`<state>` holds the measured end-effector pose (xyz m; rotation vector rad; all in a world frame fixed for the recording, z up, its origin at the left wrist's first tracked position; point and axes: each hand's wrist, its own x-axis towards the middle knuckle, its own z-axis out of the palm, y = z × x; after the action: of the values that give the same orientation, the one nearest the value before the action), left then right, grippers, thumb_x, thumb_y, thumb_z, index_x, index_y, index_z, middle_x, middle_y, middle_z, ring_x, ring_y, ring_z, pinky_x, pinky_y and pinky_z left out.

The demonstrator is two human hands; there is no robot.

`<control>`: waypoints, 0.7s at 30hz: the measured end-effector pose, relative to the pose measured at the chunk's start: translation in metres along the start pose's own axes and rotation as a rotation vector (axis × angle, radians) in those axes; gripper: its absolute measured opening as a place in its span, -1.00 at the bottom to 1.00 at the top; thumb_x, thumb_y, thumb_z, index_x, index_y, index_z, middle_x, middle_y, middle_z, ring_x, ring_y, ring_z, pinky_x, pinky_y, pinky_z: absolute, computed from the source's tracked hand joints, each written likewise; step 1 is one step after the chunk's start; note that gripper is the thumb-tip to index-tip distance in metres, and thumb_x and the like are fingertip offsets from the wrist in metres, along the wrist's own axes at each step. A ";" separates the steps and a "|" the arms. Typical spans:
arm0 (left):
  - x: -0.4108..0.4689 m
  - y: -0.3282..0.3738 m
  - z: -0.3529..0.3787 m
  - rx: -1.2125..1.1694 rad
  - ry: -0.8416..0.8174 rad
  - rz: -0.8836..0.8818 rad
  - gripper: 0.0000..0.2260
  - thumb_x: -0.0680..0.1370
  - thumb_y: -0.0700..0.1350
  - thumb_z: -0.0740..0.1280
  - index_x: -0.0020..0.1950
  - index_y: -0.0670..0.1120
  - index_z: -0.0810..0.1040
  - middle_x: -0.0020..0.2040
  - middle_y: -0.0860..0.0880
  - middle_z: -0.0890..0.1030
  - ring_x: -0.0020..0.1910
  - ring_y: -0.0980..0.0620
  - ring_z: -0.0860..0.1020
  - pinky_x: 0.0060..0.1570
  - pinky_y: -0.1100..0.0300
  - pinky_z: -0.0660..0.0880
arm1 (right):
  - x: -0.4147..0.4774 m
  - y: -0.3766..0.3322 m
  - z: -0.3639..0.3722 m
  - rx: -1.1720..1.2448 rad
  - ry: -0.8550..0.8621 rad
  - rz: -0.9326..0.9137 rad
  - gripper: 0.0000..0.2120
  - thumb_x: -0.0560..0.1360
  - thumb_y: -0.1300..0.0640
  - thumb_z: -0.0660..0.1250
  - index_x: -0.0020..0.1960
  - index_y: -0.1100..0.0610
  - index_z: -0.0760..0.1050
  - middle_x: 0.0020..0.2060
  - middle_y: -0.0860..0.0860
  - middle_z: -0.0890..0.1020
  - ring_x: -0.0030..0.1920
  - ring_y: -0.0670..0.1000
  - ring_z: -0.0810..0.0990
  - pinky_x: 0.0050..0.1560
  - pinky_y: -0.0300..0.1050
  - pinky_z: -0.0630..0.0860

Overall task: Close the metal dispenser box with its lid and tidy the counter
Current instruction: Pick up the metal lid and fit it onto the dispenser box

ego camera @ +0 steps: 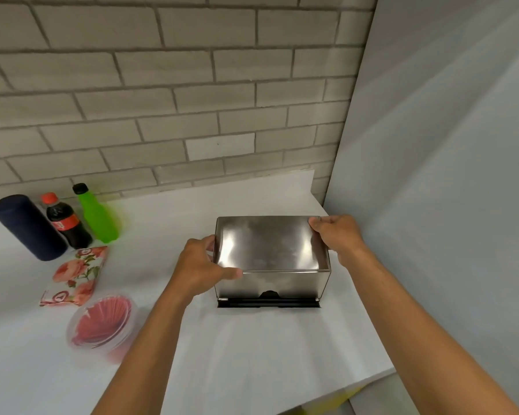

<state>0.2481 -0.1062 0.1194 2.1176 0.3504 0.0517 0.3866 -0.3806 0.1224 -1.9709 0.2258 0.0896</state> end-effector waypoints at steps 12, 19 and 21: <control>0.008 0.006 0.000 0.006 0.001 -0.063 -0.52 0.20 -0.05 0.75 -0.10 0.19 0.53 -0.06 0.21 0.60 -0.15 0.25 0.58 -0.31 0.40 0.41 | 0.004 -0.007 -0.005 -0.166 -0.039 -0.021 -0.55 0.54 0.02 0.41 0.08 0.46 0.60 -0.26 0.19 0.61 -0.25 0.11 0.53 0.07 0.18 0.63; 0.013 0.004 -0.001 0.021 -0.013 -0.097 -0.41 0.19 -0.04 0.76 0.10 0.09 0.55 -0.01 0.23 0.58 -0.07 0.29 0.54 -0.22 0.37 0.41 | 0.002 -0.008 -0.003 -0.333 -0.010 -0.073 -0.54 0.58 -0.04 0.37 -0.06 0.40 0.66 -0.17 0.25 0.73 -0.14 0.23 0.70 -0.08 0.04 0.63; 0.013 0.004 -0.001 0.021 -0.014 -0.101 -0.41 0.18 -0.03 0.76 0.11 0.09 0.56 -0.01 0.24 0.59 -0.06 0.29 0.55 -0.20 0.38 0.41 | 0.003 -0.007 -0.002 -0.353 -0.009 -0.071 -0.55 0.58 -0.06 0.37 -0.10 0.38 0.67 -0.15 0.23 0.74 -0.13 0.21 0.71 -0.11 0.00 0.61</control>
<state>0.2608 -0.1035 0.1219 2.1171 0.4510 -0.0256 0.3907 -0.3804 0.1291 -2.3268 0.1403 0.0972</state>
